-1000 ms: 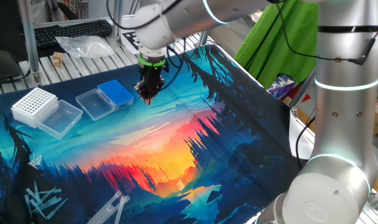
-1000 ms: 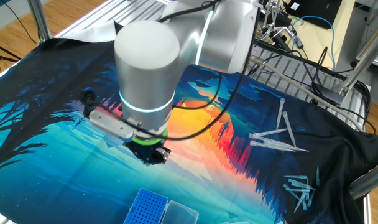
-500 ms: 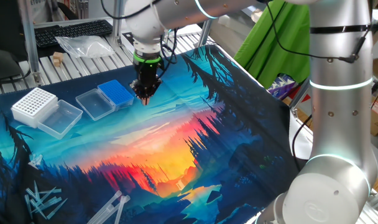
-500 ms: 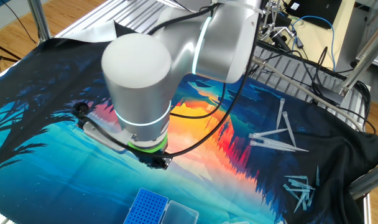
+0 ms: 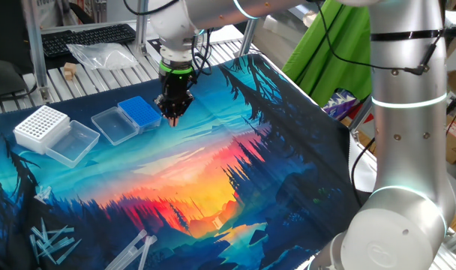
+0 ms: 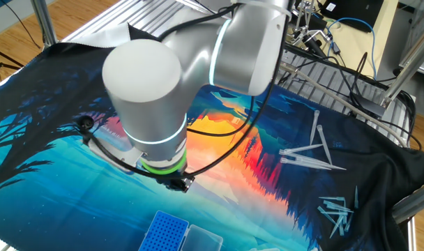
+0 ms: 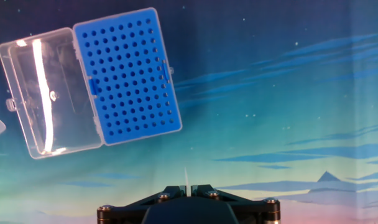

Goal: Insert a small pipette tip into the holder for small pipette tips

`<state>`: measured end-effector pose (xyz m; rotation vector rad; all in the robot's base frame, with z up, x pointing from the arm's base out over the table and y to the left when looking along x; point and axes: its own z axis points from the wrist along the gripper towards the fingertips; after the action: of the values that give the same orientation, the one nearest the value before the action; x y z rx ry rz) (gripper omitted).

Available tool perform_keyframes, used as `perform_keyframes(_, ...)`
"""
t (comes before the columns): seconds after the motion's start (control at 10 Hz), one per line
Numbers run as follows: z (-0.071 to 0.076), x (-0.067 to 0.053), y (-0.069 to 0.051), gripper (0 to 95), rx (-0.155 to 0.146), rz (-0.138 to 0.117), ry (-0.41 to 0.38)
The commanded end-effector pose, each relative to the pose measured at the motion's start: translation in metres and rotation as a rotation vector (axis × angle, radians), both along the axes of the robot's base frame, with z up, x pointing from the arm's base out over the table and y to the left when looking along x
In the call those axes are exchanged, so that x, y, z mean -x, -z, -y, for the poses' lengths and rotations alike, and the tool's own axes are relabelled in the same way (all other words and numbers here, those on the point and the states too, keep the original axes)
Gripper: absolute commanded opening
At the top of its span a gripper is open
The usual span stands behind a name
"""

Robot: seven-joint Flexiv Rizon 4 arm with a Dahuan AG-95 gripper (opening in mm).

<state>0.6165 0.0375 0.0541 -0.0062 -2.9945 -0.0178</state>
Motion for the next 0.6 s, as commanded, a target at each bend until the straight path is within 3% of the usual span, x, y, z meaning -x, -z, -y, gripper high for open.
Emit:
perform_keyframes(0.1, -0.0032, 0.0002, -0.0024, 0.0, 0.000, -0.021, 0.005)
perform_keyframes(0.4, -0.0065, 0.0002, -0.0048, 0.0, 0.002, -0.023, 0.010)
perform_keyframes(0.6, -0.0094, -0.0064, -0.0102, 0.0, 0.004, -0.028, 0.013)
